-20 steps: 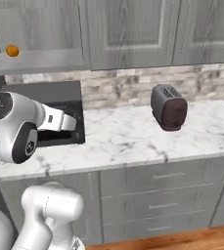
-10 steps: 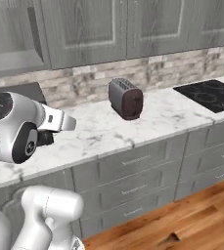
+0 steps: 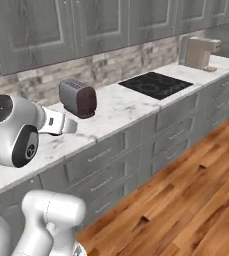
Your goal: Pick the oranges from the cabinet and place them in one bowl. Pick the avocado from the sink and place it in the other bowl.
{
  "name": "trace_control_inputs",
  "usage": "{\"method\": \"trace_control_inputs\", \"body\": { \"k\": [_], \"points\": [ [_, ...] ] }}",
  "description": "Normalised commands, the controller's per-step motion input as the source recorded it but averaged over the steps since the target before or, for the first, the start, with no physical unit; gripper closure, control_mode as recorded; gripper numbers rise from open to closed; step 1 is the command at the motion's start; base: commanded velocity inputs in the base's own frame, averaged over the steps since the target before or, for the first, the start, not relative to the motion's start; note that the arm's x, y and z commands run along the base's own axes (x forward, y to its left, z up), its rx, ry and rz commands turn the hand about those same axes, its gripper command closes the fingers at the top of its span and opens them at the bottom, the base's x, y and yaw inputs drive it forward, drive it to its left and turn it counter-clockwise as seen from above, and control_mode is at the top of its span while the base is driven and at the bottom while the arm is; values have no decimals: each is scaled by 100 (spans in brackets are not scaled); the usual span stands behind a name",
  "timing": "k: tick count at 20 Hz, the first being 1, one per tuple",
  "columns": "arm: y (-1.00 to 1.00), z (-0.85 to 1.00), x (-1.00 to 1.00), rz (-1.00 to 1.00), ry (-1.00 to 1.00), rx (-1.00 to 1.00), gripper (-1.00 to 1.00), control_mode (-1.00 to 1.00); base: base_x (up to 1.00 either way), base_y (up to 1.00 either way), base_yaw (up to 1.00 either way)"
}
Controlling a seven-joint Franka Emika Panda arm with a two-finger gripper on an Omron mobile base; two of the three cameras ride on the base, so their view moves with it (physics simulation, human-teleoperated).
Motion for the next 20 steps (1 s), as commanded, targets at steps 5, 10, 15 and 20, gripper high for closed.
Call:
{"method": "trace_control_inputs", "body": {
  "k": [5,10,15,20],
  "points": [
    [0,0,0,0,0,0,100,100,0,0,-57],
    [0,0,0,0,0,0,100,100,0,0,-58],
    [0,0,0,0,0,0,100,100,0,0,-58],
    [0,0,0,0,0,0,100,100,1,0,-59]
  ]
}}
